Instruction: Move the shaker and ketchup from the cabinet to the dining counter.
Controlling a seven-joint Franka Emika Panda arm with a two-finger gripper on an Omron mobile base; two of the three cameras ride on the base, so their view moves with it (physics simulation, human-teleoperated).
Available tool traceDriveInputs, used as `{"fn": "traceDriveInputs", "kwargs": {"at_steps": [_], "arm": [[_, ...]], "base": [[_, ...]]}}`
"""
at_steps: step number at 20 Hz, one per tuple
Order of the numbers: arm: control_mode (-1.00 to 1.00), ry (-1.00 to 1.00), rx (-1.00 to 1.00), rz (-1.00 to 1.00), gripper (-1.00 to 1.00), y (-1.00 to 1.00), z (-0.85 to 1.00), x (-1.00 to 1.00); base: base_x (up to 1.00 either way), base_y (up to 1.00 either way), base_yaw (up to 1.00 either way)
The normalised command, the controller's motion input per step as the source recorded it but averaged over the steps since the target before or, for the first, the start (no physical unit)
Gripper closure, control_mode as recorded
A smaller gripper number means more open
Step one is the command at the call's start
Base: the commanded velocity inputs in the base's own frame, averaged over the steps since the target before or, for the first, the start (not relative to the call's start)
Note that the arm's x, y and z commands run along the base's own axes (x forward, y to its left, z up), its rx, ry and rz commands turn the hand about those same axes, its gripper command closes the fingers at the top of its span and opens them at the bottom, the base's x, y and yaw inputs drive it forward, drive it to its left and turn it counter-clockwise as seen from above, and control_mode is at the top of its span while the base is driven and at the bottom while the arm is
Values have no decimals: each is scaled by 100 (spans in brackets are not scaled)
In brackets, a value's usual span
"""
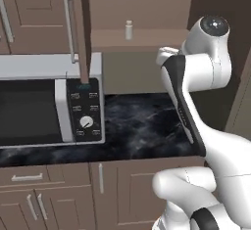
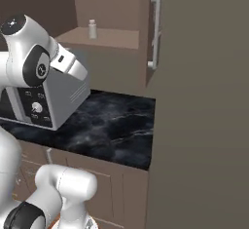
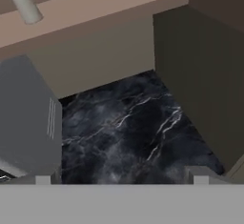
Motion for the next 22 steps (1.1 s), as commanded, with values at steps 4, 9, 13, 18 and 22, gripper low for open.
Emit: {"fn": "traceDriveInputs", "kwargs": {"at_steps": [4, 9, 13, 18, 22], "arm": [[100, 0, 0, 0, -100, 0, 0, 0], [100, 0, 0, 0, -100, 0, 0, 0], [100, 0, 0, 0, -100, 0, 0, 0], [100, 0, 0, 0, -100, 0, 0, 0], [100, 0, 0, 0, -100, 0, 0, 0]], "base": [[24, 0, -33], [43, 7, -21], [47, 16, -10], [30, 27, -1], [23, 33, 0]]}}
